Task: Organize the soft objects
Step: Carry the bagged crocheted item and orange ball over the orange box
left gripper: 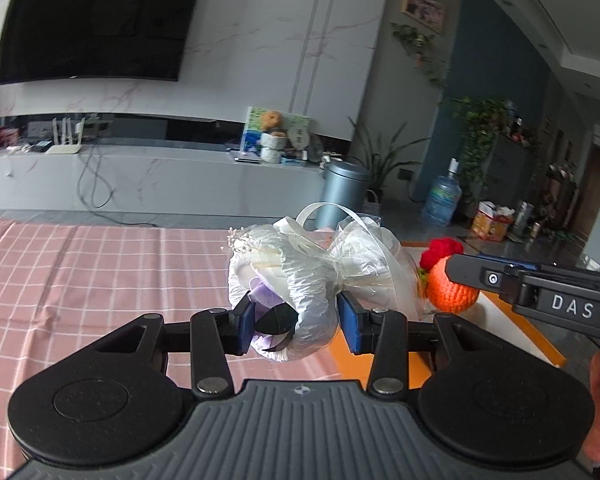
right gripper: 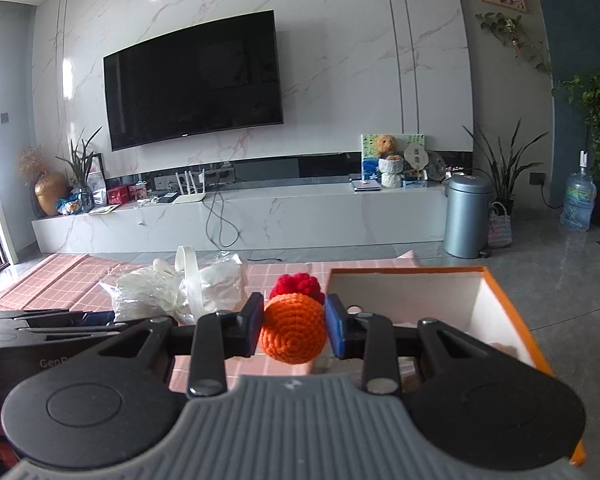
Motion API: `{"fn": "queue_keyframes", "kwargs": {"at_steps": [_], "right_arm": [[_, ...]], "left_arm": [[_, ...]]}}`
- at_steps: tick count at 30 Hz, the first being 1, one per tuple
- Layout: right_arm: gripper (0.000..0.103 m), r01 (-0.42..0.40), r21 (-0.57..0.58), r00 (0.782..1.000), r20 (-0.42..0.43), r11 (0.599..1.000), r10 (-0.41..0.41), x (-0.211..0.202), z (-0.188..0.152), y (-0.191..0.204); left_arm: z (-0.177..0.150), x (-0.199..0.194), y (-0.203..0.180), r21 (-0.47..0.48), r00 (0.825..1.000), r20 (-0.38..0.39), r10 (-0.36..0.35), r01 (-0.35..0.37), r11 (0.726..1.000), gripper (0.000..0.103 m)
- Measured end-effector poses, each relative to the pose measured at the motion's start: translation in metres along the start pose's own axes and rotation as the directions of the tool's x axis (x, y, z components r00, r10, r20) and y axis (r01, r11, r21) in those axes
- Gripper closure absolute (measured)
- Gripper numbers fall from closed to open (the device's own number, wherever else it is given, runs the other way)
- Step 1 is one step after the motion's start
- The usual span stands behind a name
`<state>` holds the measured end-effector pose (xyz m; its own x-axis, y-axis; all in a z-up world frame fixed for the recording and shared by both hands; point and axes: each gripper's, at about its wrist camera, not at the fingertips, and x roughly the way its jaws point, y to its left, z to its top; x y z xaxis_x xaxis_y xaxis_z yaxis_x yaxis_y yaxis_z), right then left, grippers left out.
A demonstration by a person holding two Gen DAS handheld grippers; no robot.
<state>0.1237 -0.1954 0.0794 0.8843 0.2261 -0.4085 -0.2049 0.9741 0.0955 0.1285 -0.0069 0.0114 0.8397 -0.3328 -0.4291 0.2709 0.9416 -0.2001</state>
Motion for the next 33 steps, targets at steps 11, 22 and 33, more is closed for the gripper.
{"fn": "queue_keyframes", "kwargs": {"at_steps": [11, 22, 33], "right_arm": [[0.07, 0.088, -0.007, 0.996, -0.019, 0.996, -0.088, -0.019, -0.002, -0.062], [0.07, 0.108, -0.097, 0.974, -0.188, 0.989, -0.125, 0.0, -0.017, -0.106], [0.07, 0.043, -0.221, 0.931, -0.345, 0.974, -0.119, 0.029, -0.026, -0.122]], "left_arm": [[0.003, 0.031, -0.063, 0.133, 0.99, -0.08, -0.117, 0.127, 0.983, 0.055], [-0.009, 0.072, -0.112, 0.319, 0.961, -0.244, -0.131, 0.207, 0.925, 0.055], [-0.017, 0.098, -0.13, 0.42, 0.937, -0.337, -0.093, 0.238, 0.875, 0.055]]}}
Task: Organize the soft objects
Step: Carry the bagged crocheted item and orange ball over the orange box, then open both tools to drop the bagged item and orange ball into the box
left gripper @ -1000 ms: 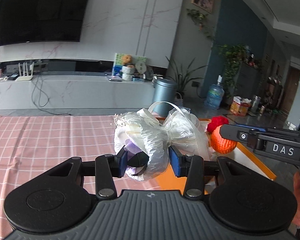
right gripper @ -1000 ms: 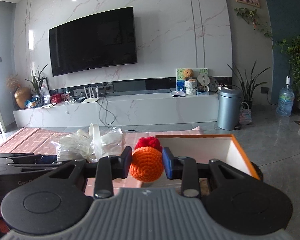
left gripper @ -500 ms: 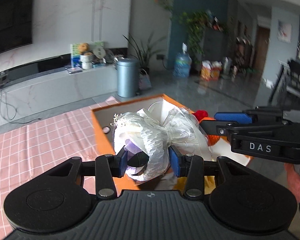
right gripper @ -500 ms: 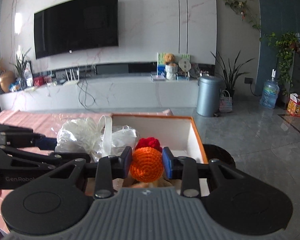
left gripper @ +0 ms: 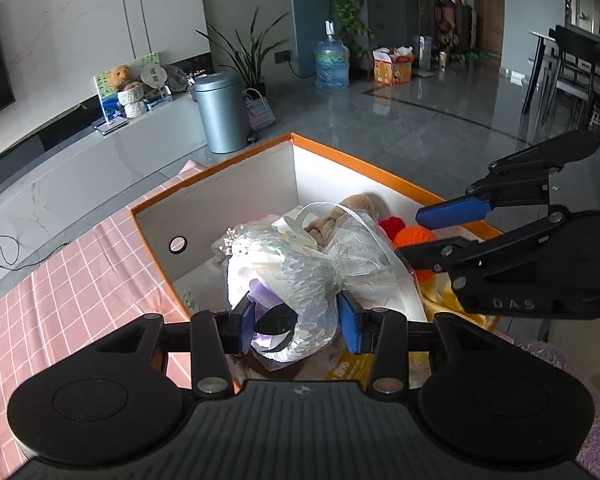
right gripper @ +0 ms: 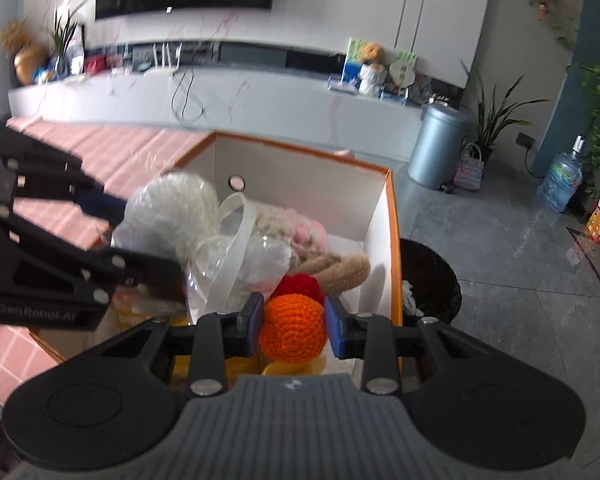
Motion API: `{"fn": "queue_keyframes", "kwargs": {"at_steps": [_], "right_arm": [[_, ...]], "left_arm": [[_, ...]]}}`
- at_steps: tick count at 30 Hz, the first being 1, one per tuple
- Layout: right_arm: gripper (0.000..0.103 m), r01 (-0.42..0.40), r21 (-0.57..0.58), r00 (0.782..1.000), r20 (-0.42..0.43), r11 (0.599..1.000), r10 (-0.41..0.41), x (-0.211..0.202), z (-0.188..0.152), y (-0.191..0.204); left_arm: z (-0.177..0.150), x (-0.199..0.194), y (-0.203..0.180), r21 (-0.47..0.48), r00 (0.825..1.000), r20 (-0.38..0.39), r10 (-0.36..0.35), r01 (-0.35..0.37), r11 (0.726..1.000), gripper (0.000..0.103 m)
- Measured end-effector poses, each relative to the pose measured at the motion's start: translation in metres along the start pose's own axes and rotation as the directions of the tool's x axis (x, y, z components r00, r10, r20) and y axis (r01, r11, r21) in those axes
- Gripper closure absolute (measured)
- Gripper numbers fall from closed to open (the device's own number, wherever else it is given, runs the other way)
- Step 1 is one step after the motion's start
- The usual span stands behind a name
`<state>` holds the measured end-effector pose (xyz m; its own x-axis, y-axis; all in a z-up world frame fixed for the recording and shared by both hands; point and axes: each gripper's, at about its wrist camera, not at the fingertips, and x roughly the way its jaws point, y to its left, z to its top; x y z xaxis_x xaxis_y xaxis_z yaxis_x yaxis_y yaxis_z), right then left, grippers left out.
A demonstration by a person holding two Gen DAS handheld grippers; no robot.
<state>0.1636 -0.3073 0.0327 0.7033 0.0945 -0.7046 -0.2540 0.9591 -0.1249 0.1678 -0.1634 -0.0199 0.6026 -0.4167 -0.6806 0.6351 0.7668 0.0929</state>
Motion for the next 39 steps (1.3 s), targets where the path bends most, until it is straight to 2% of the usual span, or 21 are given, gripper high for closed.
{"fn": "queue_keyframes", "kwargs": {"at_steps": [6, 15, 28, 39], "right_arm": [[0.071, 0.005, -0.033, 0.999, -0.033, 0.999, -0.006, 0.002, 0.004, -0.005], [0.071, -0.029, 0.03, 0.998, -0.062, 0.999, 0.03, -0.001, -0.005, -0.017], [0.07, -0.02, 0.055, 1.0, -0.014, 0.998, 0.021, -0.017, 0.003, -0.02], [0.07, -0.014, 0.074, 1.0, 0.005, 0.997, 0.014, -0.027, 0.002, -0.027]], "left_arm": [[0.007, 0.005, -0.005, 0.031, 1.0, 0.011, -0.025, 0.025, 0.999, 0.055], [0.003, 0.021, -0.002, 0.017, 0.998, -0.014, -0.066, 0.066, 0.998, 0.055], [-0.007, 0.017, 0.005, 0.039, 0.996, -0.049, -0.072, 0.074, 0.997, 0.055], [-0.005, -0.006, 0.022, 0.032, 0.983, -0.049, -0.176, 0.178, 0.984, 0.055]]}}
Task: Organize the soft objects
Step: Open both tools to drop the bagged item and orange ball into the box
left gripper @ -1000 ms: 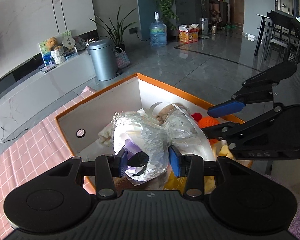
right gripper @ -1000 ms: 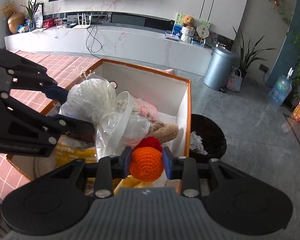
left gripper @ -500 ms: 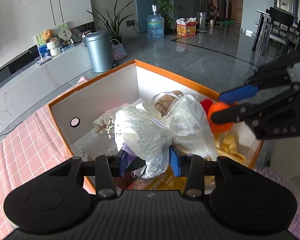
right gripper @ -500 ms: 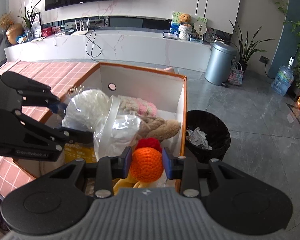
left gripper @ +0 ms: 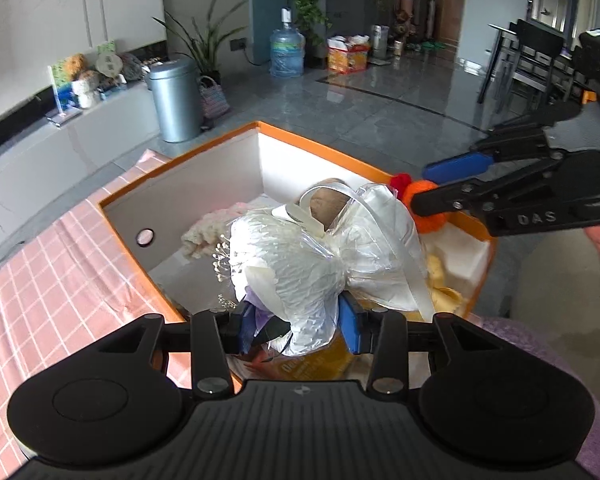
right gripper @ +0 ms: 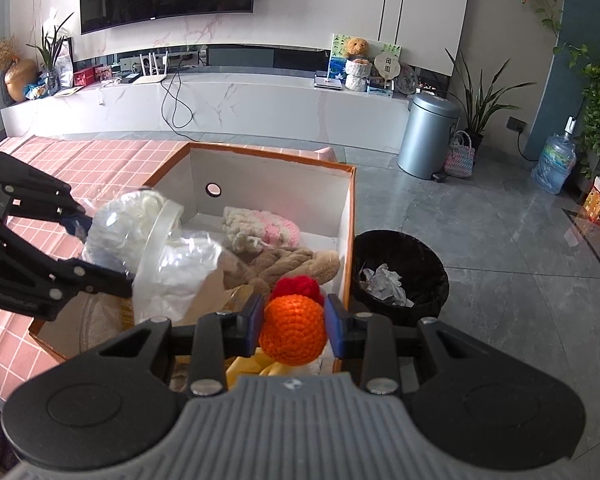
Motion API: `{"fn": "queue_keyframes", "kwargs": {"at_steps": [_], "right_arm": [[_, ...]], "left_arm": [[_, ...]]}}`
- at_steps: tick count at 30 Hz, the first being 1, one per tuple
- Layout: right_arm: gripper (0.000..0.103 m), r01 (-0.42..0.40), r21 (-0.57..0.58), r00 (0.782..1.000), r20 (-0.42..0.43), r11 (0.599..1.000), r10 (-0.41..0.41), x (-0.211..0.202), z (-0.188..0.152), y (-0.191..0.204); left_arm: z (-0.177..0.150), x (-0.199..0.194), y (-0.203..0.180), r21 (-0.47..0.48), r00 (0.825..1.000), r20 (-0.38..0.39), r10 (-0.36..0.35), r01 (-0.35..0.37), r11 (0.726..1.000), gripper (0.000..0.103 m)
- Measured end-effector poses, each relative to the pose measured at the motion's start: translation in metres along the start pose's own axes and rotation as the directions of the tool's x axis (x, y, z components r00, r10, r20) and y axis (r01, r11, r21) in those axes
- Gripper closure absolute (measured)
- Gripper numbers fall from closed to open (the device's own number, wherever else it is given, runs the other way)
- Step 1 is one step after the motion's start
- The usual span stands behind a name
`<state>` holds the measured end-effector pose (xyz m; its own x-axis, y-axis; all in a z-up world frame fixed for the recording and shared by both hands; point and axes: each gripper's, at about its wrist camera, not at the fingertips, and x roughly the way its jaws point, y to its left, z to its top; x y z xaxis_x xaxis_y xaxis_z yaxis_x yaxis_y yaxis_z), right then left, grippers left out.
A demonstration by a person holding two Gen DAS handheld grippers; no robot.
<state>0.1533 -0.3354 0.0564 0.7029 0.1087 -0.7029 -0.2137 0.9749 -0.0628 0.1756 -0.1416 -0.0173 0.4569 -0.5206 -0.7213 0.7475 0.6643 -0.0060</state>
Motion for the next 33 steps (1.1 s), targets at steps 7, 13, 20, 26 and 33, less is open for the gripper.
{"fn": "queue_keyframes", "kwargs": {"at_steps": [7, 13, 20, 26, 33], "right_arm": [[0.084, -0.038, -0.002, 0.999, -0.038, 0.999, 0.038, 0.009, -0.006, 0.004], [0.093, -0.052, 0.019, 0.997, -0.053, 0.998, 0.053, 0.014, -0.007, 0.003], [0.092, -0.053, 0.034, 0.998, -0.044, 0.998, 0.054, 0.011, -0.007, 0.003], [0.089, -0.054, 0.04, 0.998, -0.042, 0.998, 0.056, 0.009, -0.008, 0.005], [0.085, -0.035, 0.02, 0.999, 0.001, 0.999, 0.035, -0.007, 0.001, 0.014]], "left_arm": [[-0.007, 0.022, -0.021, 0.163, 0.996, -0.089, 0.006, 0.009, 0.987, 0.055], [-0.012, 0.034, -0.031, 0.227, 0.993, -0.108, 0.042, -0.017, 0.974, 0.055], [-0.014, 0.03, -0.028, 0.21, 0.995, -0.092, 0.036, -0.016, 0.977, 0.043], [-0.014, 0.012, -0.023, 0.151, 0.998, -0.057, -0.006, 0.015, 0.988, 0.03], [-0.007, -0.017, -0.017, 0.101, 0.999, 0.013, -0.037, 0.035, 0.994, 0.025]]}}
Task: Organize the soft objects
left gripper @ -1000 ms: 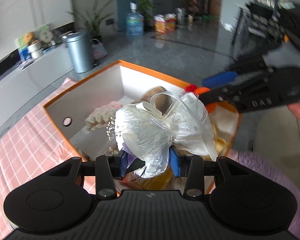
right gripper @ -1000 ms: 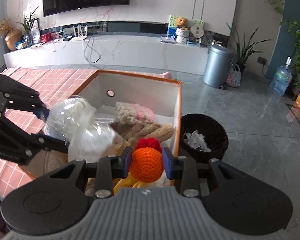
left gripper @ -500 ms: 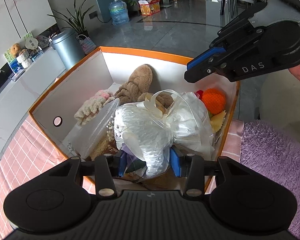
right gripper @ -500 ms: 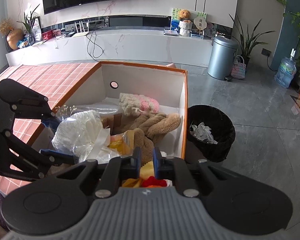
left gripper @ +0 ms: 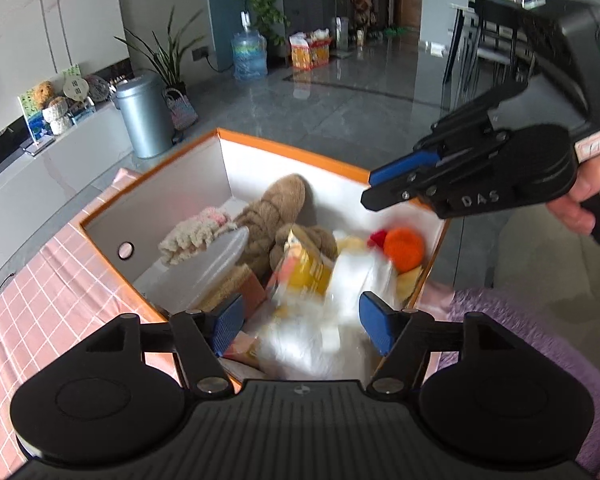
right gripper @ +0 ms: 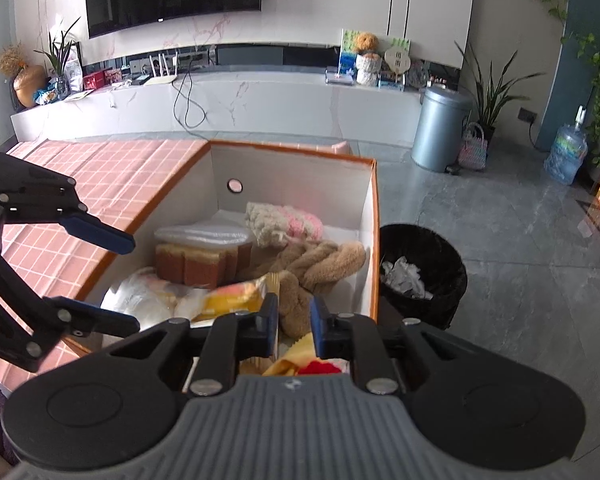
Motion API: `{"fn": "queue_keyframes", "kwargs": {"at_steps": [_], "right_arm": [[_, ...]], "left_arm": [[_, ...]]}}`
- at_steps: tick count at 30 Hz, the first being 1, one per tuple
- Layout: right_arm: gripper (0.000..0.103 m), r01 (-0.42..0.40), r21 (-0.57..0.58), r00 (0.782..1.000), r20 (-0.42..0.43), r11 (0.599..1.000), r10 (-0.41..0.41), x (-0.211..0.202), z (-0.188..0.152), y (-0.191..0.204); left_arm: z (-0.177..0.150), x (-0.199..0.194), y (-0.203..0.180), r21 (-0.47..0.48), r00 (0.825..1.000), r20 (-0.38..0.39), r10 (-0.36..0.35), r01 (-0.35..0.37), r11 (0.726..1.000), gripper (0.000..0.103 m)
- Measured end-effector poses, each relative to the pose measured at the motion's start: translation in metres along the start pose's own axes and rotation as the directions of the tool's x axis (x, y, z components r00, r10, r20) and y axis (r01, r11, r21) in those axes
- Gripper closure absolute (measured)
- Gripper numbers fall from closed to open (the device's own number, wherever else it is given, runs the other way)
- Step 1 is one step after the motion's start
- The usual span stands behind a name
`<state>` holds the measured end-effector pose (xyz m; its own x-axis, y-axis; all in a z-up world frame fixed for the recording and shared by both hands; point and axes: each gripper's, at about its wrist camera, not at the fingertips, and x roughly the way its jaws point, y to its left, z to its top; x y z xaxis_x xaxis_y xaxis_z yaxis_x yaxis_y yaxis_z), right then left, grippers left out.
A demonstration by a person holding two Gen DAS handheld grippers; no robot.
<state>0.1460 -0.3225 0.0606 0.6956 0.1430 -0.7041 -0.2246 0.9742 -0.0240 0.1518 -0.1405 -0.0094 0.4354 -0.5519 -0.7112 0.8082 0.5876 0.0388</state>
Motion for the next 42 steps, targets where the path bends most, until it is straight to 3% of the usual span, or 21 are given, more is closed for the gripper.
{"fn": "queue_keyframes", "kwargs": {"at_steps": [7, 13, 15, 17, 23, 27, 31, 34, 36, 38, 42], "right_arm": [[0.07, 0.02, -0.018, 0.997, 0.078, 1.0, -0.019, -0.029, 0.007, 0.017], [0.052, 0.047, -0.02, 0.987, 0.157, 0.999, -0.043, -0.053, 0.008, 0.04], [0.037, 0.059, 0.01, 0.981, 0.183, 0.998, -0.059, -0.06, 0.006, 0.048], [0.029, 0.055, 0.048, 0.974, 0.215, 0.997, -0.064, -0.067, 0.004, 0.055], [0.022, 0.052, 0.157, 0.955, 0.282, 0.986, -0.095, -0.08, -0.008, 0.082], [0.021, 0.093, 0.185, 0.942, 0.302, 0.978, -0.147, -0.083, -0.023, 0.105], [0.016, 0.108, 0.211, 0.93, 0.323, 0.972, -0.173, -0.085, -0.043, 0.122], [0.014, 0.136, 0.193, 0.926, 0.324, 0.972, -0.194, -0.084, -0.056, 0.135], [0.013, 0.145, 0.182, 0.922, 0.331, 0.973, -0.199, -0.083, -0.063, 0.141], [0.005, 0.16, 0.169, 0.919, 0.333, 0.972, -0.209, -0.08, -0.068, 0.146], [0.003, 0.163, 0.154, 0.922, 0.329, 0.975, -0.206, -0.073, -0.078, 0.15]], "left_arm": [[0.002, -0.038, 0.005, -0.096, 0.992, 0.12, 0.037, -0.025, 0.995, 0.025], [-0.005, -0.07, 0.006, -0.196, 0.962, 0.234, 0.143, -0.097, 0.976, 0.025], [-0.009, -0.08, 0.005, -0.233, 0.945, 0.267, 0.19, -0.128, 0.964, 0.025], [-0.014, -0.089, 0.004, -0.278, 0.927, 0.293, 0.234, -0.152, 0.949, 0.025], [-0.028, -0.104, -0.007, -0.365, 0.856, 0.332, 0.396, -0.271, 0.891, 0.025], [-0.044, -0.111, -0.011, -0.44, 0.808, 0.374, 0.455, -0.278, 0.854, 0.025], [-0.061, -0.112, -0.016, -0.5, 0.759, 0.341, 0.555, -0.353, 0.791, 0.025], [-0.073, -0.11, -0.023, -0.508, 0.745, 0.302, 0.594, -0.401, 0.762, 0.016], [-0.081, -0.11, -0.028, -0.51, 0.732, 0.276, 0.623, -0.438, 0.74, 0.016], [-0.087, -0.109, -0.031, -0.51, 0.721, 0.262, 0.641, -0.461, 0.726, 0.011], [-0.097, -0.105, -0.033, -0.516, 0.722, 0.22, 0.656, -0.485, 0.706, 0.009]]}}
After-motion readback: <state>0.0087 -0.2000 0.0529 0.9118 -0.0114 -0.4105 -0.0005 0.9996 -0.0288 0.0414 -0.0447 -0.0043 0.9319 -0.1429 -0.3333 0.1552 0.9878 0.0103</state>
